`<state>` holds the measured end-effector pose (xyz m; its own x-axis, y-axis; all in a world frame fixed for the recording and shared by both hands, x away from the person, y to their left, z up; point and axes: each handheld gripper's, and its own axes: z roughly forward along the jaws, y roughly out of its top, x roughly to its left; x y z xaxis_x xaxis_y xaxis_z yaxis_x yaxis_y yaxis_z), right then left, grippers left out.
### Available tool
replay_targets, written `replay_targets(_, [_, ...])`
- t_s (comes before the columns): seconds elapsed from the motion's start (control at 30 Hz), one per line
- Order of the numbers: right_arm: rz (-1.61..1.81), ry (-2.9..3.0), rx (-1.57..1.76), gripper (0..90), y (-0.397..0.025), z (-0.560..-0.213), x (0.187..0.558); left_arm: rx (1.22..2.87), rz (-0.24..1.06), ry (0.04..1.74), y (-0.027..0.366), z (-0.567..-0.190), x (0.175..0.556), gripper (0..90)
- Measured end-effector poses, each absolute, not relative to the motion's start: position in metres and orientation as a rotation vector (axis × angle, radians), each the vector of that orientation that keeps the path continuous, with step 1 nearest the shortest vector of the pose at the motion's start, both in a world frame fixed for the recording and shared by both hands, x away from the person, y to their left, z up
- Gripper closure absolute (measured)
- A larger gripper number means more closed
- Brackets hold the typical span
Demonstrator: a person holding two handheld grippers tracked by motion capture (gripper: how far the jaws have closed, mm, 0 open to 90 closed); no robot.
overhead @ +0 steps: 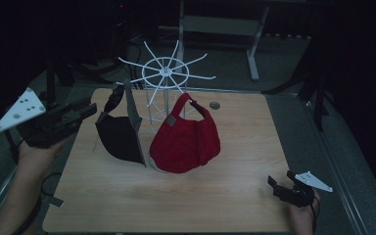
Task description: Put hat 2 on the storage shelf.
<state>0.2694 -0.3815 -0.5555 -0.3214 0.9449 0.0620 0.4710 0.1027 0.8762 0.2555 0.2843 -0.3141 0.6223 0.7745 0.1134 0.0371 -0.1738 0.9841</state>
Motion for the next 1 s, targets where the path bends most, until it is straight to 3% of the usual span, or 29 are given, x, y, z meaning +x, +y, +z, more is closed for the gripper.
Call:
replay_targets(0.57, [1.153, 1.857, 1.368, 14.5, -0.38, -0.555, 0.269, 1.616, 0.704, 0.76, 0.308, -0.376, 0.234, 68.4])
replay_targets(1.0, [1.147, 1.862, 1.364, 14.4, -0.38, -0.556, 0.269, 1.669, 0.64, 0.803, 0.303, -0.434, 0.231, 67.7])
